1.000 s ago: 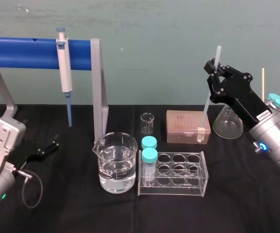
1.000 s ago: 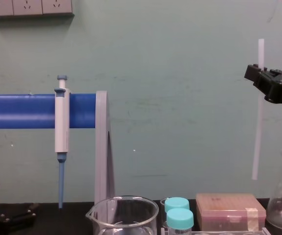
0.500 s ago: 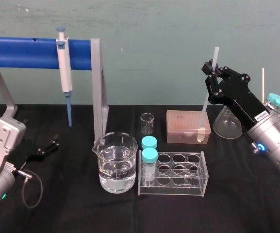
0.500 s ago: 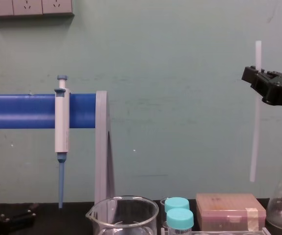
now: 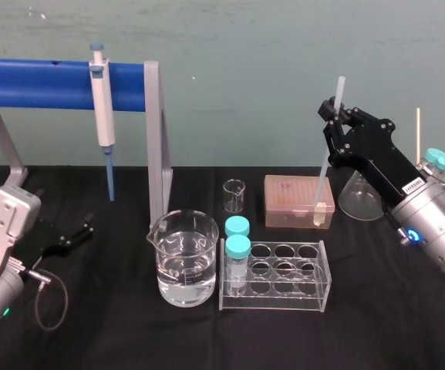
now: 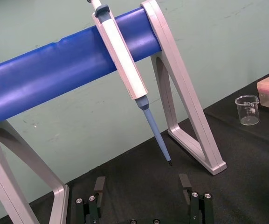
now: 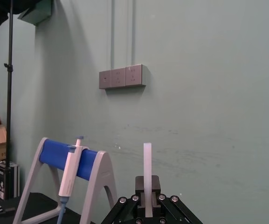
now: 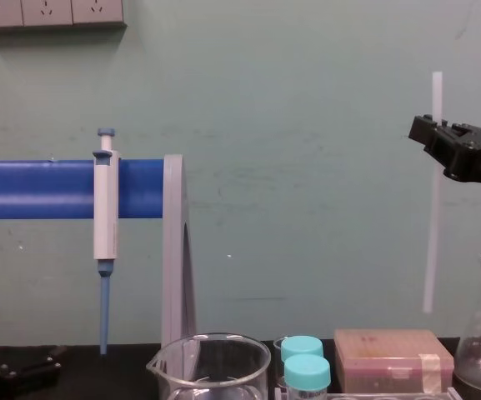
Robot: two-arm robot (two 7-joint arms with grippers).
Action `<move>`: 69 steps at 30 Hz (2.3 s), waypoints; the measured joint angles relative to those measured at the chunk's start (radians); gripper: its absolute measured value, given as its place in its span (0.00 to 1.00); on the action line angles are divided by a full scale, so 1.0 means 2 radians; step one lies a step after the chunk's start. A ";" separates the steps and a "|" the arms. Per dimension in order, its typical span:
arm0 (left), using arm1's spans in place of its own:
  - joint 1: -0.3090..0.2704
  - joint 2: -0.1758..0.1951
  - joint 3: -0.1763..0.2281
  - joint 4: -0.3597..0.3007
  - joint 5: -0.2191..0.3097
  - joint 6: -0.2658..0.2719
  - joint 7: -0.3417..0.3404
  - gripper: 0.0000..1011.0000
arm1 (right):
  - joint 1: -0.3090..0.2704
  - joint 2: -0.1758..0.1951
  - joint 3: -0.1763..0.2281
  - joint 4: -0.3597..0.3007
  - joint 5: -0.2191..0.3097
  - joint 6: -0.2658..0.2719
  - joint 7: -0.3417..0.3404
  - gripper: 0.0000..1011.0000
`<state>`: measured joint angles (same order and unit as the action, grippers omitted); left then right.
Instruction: Pick up the stirring rod with one hand, then place it down.
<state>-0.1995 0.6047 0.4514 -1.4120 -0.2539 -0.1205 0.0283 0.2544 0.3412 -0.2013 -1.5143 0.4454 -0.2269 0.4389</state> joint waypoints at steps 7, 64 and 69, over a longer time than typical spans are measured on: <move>0.000 0.000 0.000 0.000 0.000 0.000 0.000 0.99 | -0.002 0.001 0.000 -0.002 0.000 0.001 0.000 0.07; 0.000 0.000 0.000 0.000 0.000 0.000 0.000 0.99 | -0.006 0.002 0.000 -0.007 -0.003 -0.001 -0.001 0.07; 0.000 0.000 0.000 0.000 0.000 0.000 0.000 0.99 | -0.006 0.002 -0.001 -0.007 -0.003 -0.001 -0.001 0.07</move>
<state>-0.1995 0.6047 0.4514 -1.4120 -0.2539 -0.1206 0.0283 0.2419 0.3447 -0.2029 -1.5288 0.4386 -0.2289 0.4368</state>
